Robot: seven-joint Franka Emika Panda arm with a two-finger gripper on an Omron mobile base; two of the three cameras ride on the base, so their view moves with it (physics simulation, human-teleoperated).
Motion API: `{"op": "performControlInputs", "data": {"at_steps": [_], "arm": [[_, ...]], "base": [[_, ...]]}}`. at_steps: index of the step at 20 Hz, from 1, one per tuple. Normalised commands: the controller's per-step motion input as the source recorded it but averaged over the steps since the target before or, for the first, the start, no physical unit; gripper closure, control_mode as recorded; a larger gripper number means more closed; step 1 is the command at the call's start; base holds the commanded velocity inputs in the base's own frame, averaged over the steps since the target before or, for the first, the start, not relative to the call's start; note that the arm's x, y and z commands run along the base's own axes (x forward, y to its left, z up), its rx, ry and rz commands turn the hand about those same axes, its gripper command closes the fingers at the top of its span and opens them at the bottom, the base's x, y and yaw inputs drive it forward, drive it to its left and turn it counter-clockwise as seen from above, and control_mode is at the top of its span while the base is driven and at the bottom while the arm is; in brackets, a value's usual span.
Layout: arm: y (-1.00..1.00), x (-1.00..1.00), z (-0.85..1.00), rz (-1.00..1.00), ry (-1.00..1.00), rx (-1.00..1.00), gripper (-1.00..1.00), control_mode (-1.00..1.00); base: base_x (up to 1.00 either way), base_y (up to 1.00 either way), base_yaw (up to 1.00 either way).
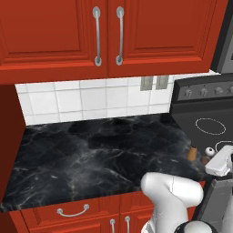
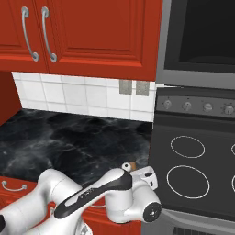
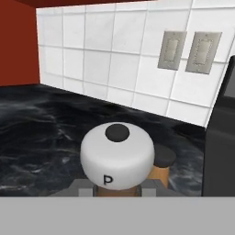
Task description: Take 2 condiments from the cabinet and move them on the counter near the stove.Make sure the condiments are lined up with each other, next to each other.
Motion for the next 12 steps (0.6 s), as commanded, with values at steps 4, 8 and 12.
{"op": "performControlInputs", "data": {"at_steps": [4,8,12], "arm": [[-0.04,0.05,-0.10,0.00,0.00,0.00,1.00,-1.00],[-0.04,0.10,-0.10,0.00,0.00,0.00,1.00,-1.00],[-0.03,0.15,-0.07,0.00,0.00,0.00,1.00,-1.00]], "base": [[0.00,0.00,0.00],[0.00,0.00,0.00],[0.00,0.00,0.00]]}}
